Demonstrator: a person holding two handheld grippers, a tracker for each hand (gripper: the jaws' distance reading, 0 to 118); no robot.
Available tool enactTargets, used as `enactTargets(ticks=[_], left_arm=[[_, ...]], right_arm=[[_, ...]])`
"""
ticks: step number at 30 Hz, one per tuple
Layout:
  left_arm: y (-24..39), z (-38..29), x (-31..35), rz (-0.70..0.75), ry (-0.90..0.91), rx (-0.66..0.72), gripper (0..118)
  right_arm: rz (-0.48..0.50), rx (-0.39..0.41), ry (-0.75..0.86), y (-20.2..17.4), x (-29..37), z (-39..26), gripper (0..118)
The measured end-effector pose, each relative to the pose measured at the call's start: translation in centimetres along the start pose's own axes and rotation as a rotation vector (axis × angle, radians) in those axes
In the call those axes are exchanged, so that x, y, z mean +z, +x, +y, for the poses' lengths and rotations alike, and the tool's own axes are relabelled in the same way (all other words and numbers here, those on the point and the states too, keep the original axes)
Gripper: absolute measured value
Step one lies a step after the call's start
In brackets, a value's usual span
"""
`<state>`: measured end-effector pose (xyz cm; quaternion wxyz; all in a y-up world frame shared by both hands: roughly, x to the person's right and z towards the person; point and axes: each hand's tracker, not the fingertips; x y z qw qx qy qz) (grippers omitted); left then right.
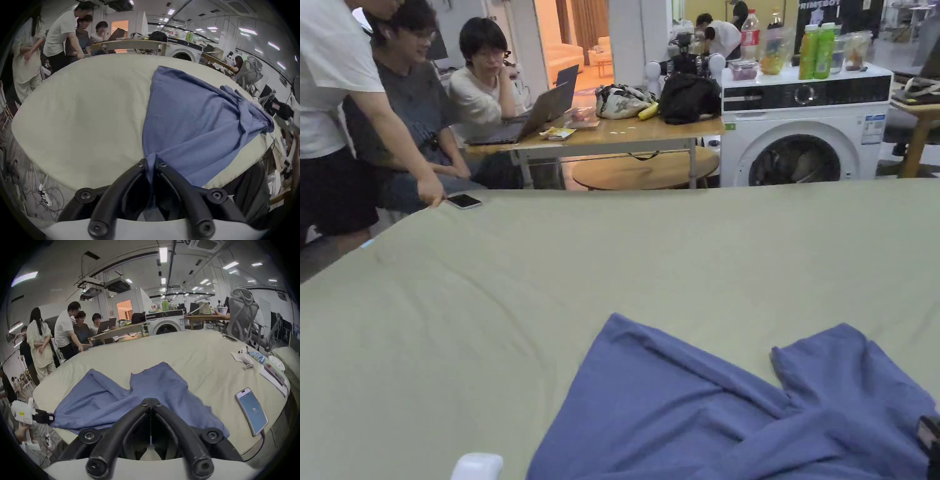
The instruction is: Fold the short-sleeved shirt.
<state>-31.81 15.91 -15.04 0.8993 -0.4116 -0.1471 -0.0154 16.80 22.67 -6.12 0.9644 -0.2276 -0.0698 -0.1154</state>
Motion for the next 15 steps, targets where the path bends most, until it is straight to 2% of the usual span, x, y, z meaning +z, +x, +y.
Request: enactTargets(ticks=[1,4,8,10,11,13,15], left_arm=[[0.0,-0.1,0.1,0.009,0.002,-0.014,2],[-0.4,-0.1,0.0,-0.001,0.005,0.013,2],[-0.6,-0.1,0.1,-0.01,-0.001,0.043,2],[-0.6,-0.1,0.4,-0.012,-0.001,0.047,2],[-0.6,-0.2,0.4,-0.013,0.0,0.052,2],[-0.7,-0.2,0.5,-0.016,0.001,0.064,2],[-0.8,-0.3,0.6,-0.018,0.001,0.069,2]], right_arm=[[-0.026,0.008,0.009,0.4,-0.1,0.5,89],[-0.029,-0.003,-0.015,2.4,-1.4,3.4,91],[-0.021,-0.022,-0.129,5.6,-7.0,7.4,89],[-0.066,-0.037,-0.265,6.8,-11.1,9.2,78],[-0.067,-0.04,-0.351,7.5,-13.4,9.8,65],[-0.035,-0.091,-0.49,8.5,-17.0,9.9,50],[-0.034,-0.134,-0.616,9.0,-19.7,9.4,24]])
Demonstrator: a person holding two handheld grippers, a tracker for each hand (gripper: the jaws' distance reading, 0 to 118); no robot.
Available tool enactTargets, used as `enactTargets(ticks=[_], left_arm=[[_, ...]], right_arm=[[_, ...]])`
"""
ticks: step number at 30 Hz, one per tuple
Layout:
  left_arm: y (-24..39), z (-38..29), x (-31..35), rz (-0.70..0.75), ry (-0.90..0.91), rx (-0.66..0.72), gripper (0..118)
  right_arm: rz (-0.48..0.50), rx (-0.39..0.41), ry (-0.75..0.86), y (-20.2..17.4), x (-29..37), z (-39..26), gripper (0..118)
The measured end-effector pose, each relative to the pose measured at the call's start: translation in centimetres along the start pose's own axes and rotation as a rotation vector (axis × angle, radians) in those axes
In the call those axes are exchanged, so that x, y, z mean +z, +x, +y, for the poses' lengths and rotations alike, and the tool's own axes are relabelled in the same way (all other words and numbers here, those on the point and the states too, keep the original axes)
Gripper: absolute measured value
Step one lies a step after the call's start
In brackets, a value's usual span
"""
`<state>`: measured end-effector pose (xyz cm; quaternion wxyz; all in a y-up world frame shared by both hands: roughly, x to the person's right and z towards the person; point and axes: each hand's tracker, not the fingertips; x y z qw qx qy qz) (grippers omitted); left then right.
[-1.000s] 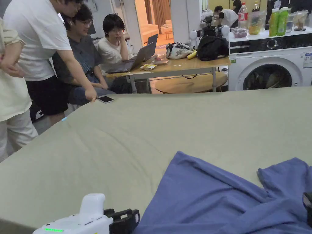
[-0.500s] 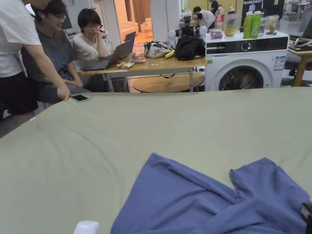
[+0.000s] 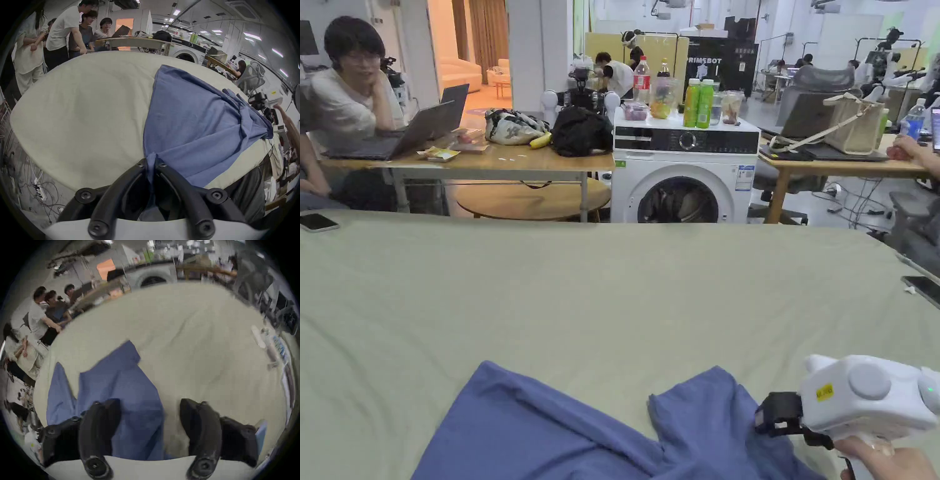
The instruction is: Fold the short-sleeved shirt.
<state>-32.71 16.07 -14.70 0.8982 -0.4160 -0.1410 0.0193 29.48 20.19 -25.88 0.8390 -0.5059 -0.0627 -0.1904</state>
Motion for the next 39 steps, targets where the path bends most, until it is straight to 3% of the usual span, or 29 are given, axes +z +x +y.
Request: enactTargets(ticks=[2,3,5,6,8,11,15,21,26,31,39], left_arm=[[-0.1,0.1,0.0,-0.002,-0.002,-0.003,2],[-0.1,0.1,0.0,-0.004,-0.005,-0.002,2],[-0.3,0.0,0.0,-0.007,-0.005,0.003,2],[-0.3,0.1,-0.1,-0.01,-0.005,0.006,2],[-0.5,0.1,0.1,-0.02,-0.003,0.019,1],[-1.0,0.0,0.6,-0.044,0.023,0.048,1],[-0.6,1.4,4.1,-0.058,0.189,0.053,1],[2.7,9.2,12.0,-0.095,0.487,-0.041,1],[4.5,17.8,13.5,-0.088,0.63,-0.132,1],[5.4,27.0,11.7,-0.085,0.664,-0.061,1],[7.6,39.2,10.3,-0.057,0.677,-0.055,1]], right_arm=[[0.037,0.015,-0.025,-0.1,-1.2,-0.5,2],[0.019,0.023,-0.006,-0.4,-1.4,-0.7,2],[-0.077,0.122,0.013,-1.2,-1.1,-1.4,2],[-0.068,0.139,0.019,-1.2,-0.8,-1.5,2],[0.004,0.093,0.038,-1.0,0.2,-1.7,2],[-0.042,0.14,0.148,-1.6,2.5,-2.0,2],[-0.018,0.183,0.313,-2.6,7.7,-2.2,2],[-0.026,0.223,0.55,-3.7,16.8,-2.5,2],[-0.07,0.218,0.755,-4.5,23.6,-1.3,2],[-0.099,0.199,0.823,-5.9,27.2,2.4,1],[-0.143,0.15,0.938,-8.9,29.4,11.7,1]])
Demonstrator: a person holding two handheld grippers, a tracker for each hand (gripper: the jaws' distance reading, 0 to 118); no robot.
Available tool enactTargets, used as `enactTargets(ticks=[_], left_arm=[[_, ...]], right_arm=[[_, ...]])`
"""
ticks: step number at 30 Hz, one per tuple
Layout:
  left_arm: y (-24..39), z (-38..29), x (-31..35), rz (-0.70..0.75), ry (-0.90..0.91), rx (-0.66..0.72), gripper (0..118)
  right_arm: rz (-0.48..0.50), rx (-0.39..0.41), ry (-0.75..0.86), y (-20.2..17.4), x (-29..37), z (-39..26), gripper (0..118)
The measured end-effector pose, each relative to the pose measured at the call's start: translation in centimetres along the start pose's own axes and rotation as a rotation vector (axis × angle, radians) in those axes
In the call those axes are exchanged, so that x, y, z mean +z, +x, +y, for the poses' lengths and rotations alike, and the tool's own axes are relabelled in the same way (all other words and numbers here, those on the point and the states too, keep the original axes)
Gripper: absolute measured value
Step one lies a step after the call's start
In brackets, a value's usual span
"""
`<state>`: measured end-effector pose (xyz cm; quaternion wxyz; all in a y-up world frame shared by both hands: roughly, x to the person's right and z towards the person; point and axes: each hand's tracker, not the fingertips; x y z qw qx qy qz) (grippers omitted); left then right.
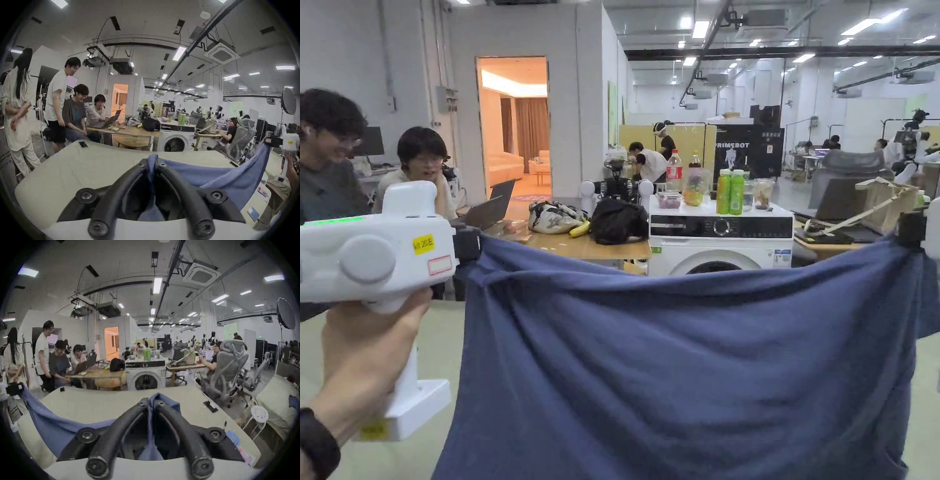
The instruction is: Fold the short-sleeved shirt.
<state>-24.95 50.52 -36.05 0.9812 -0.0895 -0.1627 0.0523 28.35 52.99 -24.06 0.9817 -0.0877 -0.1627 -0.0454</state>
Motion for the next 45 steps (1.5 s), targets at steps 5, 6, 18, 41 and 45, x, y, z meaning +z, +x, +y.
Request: enactTargets(ticks=[5,6,18,41,45], left_arm=[[-0.8,4.5,-3.6,0.051,0.048,0.039,1],[-1.0,5.0,-4.1,0.051,0.061,0.055,1],[-0.8,8.1,-10.3,0.098,0.06,0.067,1],[-2.2,-12.7,-5.1,0.019,-0.16,0.133,1],[-3.8,-18.4,2.0,-0.027,-0.205,0.157,1]], right_arm=[[-0.01,-0.004,0.058,-1.1,-3.9,5.0,1],[-0.012,0.0,0.06,-1.3,-4.5,5.9,1],[-0.081,0.061,0.137,-4.4,-10.3,12.6,1],[0.11,-0.086,-0.099,-0.5,-3.0,-8.0,1],[0.11,-0.092,-0.177,2.0,4.7,-14.7,1]])
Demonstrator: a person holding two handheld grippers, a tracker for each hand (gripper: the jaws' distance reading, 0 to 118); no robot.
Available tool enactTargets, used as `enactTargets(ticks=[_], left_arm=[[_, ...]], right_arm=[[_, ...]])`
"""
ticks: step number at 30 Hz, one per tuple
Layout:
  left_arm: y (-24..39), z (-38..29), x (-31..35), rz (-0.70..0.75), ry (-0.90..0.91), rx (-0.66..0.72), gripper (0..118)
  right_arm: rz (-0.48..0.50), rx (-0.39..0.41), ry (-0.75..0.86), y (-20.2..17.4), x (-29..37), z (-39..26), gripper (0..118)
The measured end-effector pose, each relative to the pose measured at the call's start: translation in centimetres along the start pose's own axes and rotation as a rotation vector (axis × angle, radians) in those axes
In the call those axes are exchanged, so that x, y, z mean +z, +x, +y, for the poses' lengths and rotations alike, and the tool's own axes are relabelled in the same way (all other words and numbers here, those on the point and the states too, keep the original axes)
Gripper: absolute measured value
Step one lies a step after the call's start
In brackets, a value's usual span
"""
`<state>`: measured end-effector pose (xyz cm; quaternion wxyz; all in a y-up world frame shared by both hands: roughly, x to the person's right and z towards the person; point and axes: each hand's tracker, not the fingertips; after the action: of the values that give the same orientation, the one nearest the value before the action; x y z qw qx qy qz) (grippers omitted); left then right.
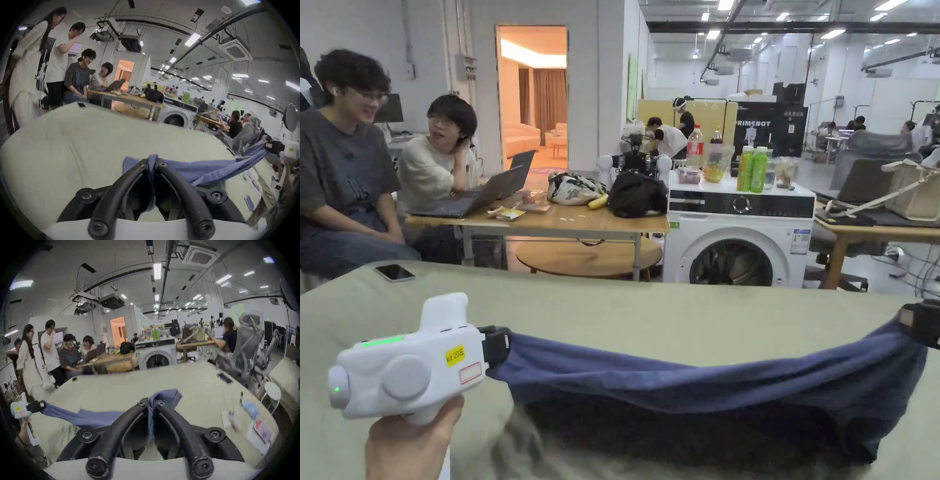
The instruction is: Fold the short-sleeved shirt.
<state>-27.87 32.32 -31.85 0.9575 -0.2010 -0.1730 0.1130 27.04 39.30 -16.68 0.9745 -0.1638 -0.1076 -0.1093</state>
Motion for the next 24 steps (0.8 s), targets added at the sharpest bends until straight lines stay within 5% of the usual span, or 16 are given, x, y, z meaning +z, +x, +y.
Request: enactTargets(ticks=[10,11,12,13,14,16,17,24], left_arm=[[-3.3,-12.5,11.1,-0.026,-0.172,0.103,1],[-3.6,-13.3,11.2,-0.016,-0.226,0.111,1],[-4.0,-14.2,11.5,-0.019,-0.232,0.123,2],[-4.5,-15.0,11.5,-0.02,-0.243,0.136,7],[-4.5,-16.0,11.5,-0.006,-0.306,0.139,30],[-5.3,-17.1,10.9,0.019,-0.402,0.141,77],[-5.8,-17.7,10.7,0.018,-0.435,0.142,91],[-5.0,-17.1,12.6,0.05,-0.287,0.046,91]], right_arm=[[0.01,0.051,-0.288,2.4,9.5,-15.5,2],[0.004,0.049,-0.303,2.5,9.8,-16.7,9],[0.018,0.071,-0.355,2.6,9.7,-17.8,28],[-0.006,0.077,-0.355,2.8,9.9,-18.8,54],[-0.026,0.081,-0.366,2.9,9.9,-19.6,83],[-0.039,0.102,-0.404,3.1,9.6,-20.9,90],[-0.051,0.114,-0.407,3.8,9.4,-21.7,90],[-0.049,0.097,-0.239,4.1,11.1,-21.2,90]])
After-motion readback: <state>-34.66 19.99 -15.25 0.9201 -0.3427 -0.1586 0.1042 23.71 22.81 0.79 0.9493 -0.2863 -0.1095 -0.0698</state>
